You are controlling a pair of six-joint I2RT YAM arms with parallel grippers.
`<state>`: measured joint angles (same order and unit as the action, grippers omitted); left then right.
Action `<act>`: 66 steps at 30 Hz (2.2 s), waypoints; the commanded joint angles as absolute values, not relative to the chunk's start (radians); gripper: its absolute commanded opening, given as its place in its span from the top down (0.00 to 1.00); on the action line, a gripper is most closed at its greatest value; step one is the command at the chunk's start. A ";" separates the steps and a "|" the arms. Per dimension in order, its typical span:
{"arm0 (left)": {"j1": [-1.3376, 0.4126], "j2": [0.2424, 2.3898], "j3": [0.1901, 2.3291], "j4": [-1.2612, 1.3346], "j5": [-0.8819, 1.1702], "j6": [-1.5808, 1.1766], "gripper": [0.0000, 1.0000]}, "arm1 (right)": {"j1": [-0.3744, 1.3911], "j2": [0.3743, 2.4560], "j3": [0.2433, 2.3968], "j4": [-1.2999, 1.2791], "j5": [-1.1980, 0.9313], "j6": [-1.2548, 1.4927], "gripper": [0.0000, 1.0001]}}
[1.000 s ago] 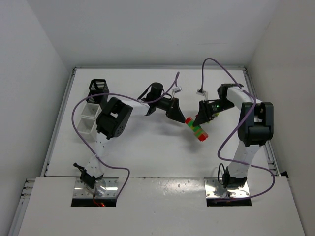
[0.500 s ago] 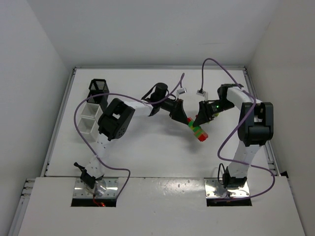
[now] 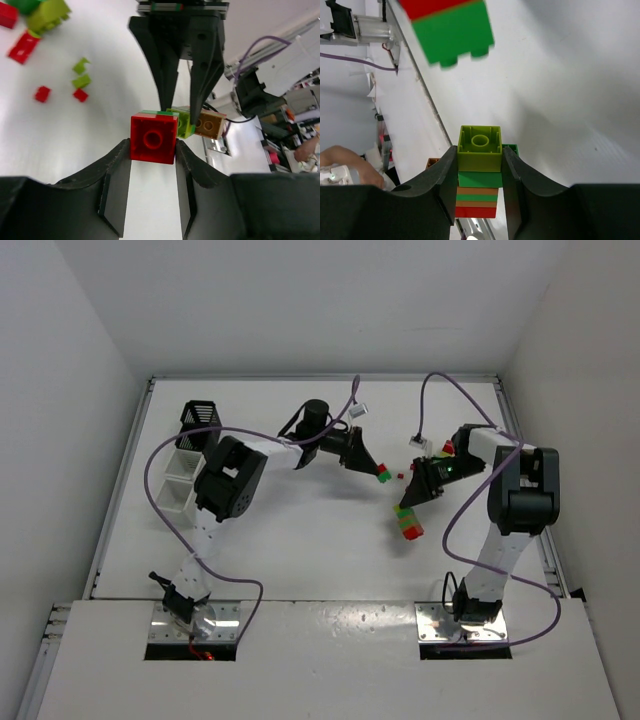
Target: Sort the legos into containers by color
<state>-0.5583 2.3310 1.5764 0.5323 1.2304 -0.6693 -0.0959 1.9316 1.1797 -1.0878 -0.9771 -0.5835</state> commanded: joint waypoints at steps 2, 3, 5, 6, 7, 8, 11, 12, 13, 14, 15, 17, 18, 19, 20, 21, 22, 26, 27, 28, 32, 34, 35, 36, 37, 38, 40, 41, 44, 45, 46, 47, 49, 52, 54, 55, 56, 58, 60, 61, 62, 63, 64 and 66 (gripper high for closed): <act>-0.548 2.355 1.615 0.502 1.203 -0.600 0.68 | -0.114 1.927 1.197 -1.071 -0.974 -0.615 1.00; -0.548 2.355 1.615 0.493 1.189 -0.588 0.68 | -0.114 1.927 1.206 -1.048 -0.963 -0.606 1.00; -0.548 2.355 1.615 0.466 1.161 -0.566 0.69 | -0.123 1.927 1.206 -1.019 -0.942 -0.578 1.00; -0.548 2.335 1.615 0.437 1.143 -0.542 0.69 | -0.123 1.927 1.206 -0.973 -0.931 -0.542 1.00; -0.548 2.335 1.626 0.361 1.125 -0.470 0.69 | -0.123 1.927 1.206 -0.938 -0.887 -0.516 1.00; -0.548 2.321 1.647 0.313 1.088 -0.425 0.69 | -0.123 1.916 1.206 -0.898 -0.856 -0.484 1.00; -0.548 2.312 1.690 0.189 1.075 -0.318 0.70 | -0.123 1.887 1.195 -0.753 -0.747 -0.352 1.00; -0.548 2.312 1.690 0.172 1.066 -0.304 0.70 | -0.123 1.887 1.195 -0.735 -0.724 -0.332 1.00; -0.548 2.312 1.703 0.125 1.066 -0.275 0.70 | -0.123 1.887 1.212 -0.724 -0.694 -0.307 1.00; -0.548 2.303 1.712 0.111 1.039 -0.275 0.70 | -0.111 1.887 1.247 -0.736 -0.681 -0.307 0.90; -0.548 2.303 1.712 0.100 1.039 -0.275 0.72 | -0.101 1.900 1.271 -0.758 -0.681 -0.307 0.84; -0.548 2.272 1.712 0.060 1.026 -0.296 0.72 | -0.101 1.922 1.324 -0.837 -0.670 -0.316 0.78; -0.558 2.261 1.712 0.029 1.026 -0.296 0.72 | -0.101 1.913 1.374 -0.888 -0.679 -0.331 0.69; -0.558 2.247 1.712 0.017 1.026 -0.296 0.73 | -0.101 1.913 1.397 -0.917 -0.692 -0.350 0.64; -0.558 2.218 1.700 0.017 1.049 -0.307 0.73 | -0.112 1.899 1.440 -0.946 -0.724 -0.369 0.55; -0.558 2.204 1.700 0.017 1.060 -0.320 0.73 | -0.112 1.888 1.459 -0.980 -0.747 -0.400 0.53; -0.567 2.194 1.689 0.017 1.083 -0.331 0.73 | -0.101 1.879 1.477 -1.053 -0.768 -0.472 0.52; -0.592 2.151 1.689 -0.055 1.091 -0.296 0.73 | -0.081 1.836 1.468 -1.104 -0.821 -0.529 0.45; -0.592 2.151 1.689 -0.055 1.091 -0.296 0.73 | -0.072 1.850 1.468 -1.104 -0.821 -0.529 0.45; -0.601 2.151 1.689 -0.067 1.082 -0.296 0.73 | -0.072 1.861 1.457 -1.124 -0.821 -0.564 0.45; -0.624 2.128 1.654 -0.035 1.081 -0.317 0.73 | -0.072 1.824 1.424 -1.125 -0.914 -0.577 0.43; -0.635 2.128 1.654 -0.016 1.115 -0.340 0.73 | -0.043 1.786 1.393 -1.088 -0.960 -0.563 0.41; -0.646 2.138 1.654 0.018 1.124 -0.375 0.73 | -0.043 1.773 1.393 -1.075 -0.972 -0.563 0.39; -0.646 2.149 1.664 0.028 1.149 -0.385 0.73 | -0.028 1.763 1.382 -1.075 -0.991 -0.584 0.37; -0.646 2.149 1.677 0.028 1.158 -0.385 0.73 | -0.014 1.763 1.382 -1.075 -1.002 -0.584 0.37; -0.646 2.164 1.699 0.028 1.167 -0.396 0.73 | -0.014 1.772 1.382 -1.087 -1.012 -0.594 0.36; -0.646 2.177 1.723 0.028 1.181 -0.410 0.73 | 0.009 1.810 1.420 -1.135 -1.040 -0.632 0.35; -0.646 2.177 1.723 0.028 1.181 -0.410 0.73 | 0.009 1.819 1.420 -1.146 -1.049 -0.632 0.35; -0.646 2.186 1.732 0.037 1.190 -0.428 0.73 | 0.032 1.832 1.443 -1.155 -1.058 -0.632 0.35; -0.646 2.186 1.732 0.061 1.199 -0.439 0.73 | 0.046 1.832 1.443 -1.164 -1.048 -0.632 0.35; -0.646 2.186 1.732 0.074 1.200 -0.449 0.73 | 0.055 1.841 1.443 -1.164 -1.048 -0.632 0.35; -0.646 2.195 1.732 0.083 1.200 -0.459 0.73 | 0.055 1.841 1.443 -1.164 -1.048 -0.632 0.35; -0.646 2.195 1.732 0.104 1.212 -0.478 0.73 | 0.066 1.841 1.443 -1.152 -1.037 -0.632 0.33; -0.646 2.195 1.714 0.104 1.223 -0.479 0.73 | 0.075 1.850 1.434 -1.143 -1.037 -0.632 0.35; -0.646 2.195 1.713 0.113 1.223 -0.479 0.73 | 0.075 1.861 1.447 -1.134 -1.037 -0.632 0.53; -0.646 2.195 1.704 0.114 1.223 -0.488 0.73 | 0.075 1.870 1.456 -1.134 -1.037 -0.632 0.60; -0.634 2.195 1.704 0.130 1.223 -0.500 0.74 | 0.075 1.870 1.456 -1.134 -1.028 -0.632 0.62; -0.609 2.195 1.683 0.213 1.213 -0.572 0.76 | 0.075 1.870 1.456 -1.134 -1.028 -0.632 0.64; -0.589 2.195 1.674 0.247 1.200 -0.622 0.78 | 0.075 1.870 1.445 -1.134 -1.019 -0.632 0.75; -0.566 2.195 1.674 0.279 1.189 -0.639 0.79 | 0.075 1.859 1.433 -1.134 -1.008 -0.632 0.78; -0.554 2.195 1.674 0.294 1.178 -0.656 0.81 | 0.066 1.850 1.421 -1.134 -0.999 -0.632 0.82; -0.539 2.204 1.674 0.313 1.178 -0.675 0.82 | 0.066 1.850 1.420 -1.134 -0.999 -0.632 0.84; -0.510 2.204 1.674 0.349 1.166 -0.711 0.84 | 0.066 1.850 1.407 -1.134 -0.999 -0.632 0.87; -0.479 2.204 1.683 0.359 1.140 -0.724 0.85 | 0.055 1.850 1.396 -1.161 -0.989 -0.653 0.92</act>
<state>-0.5823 2.2055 1.6630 0.2211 1.1988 -0.6361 0.0643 1.8664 1.4158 -1.1011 -1.0248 -0.6048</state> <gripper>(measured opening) 0.407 0.479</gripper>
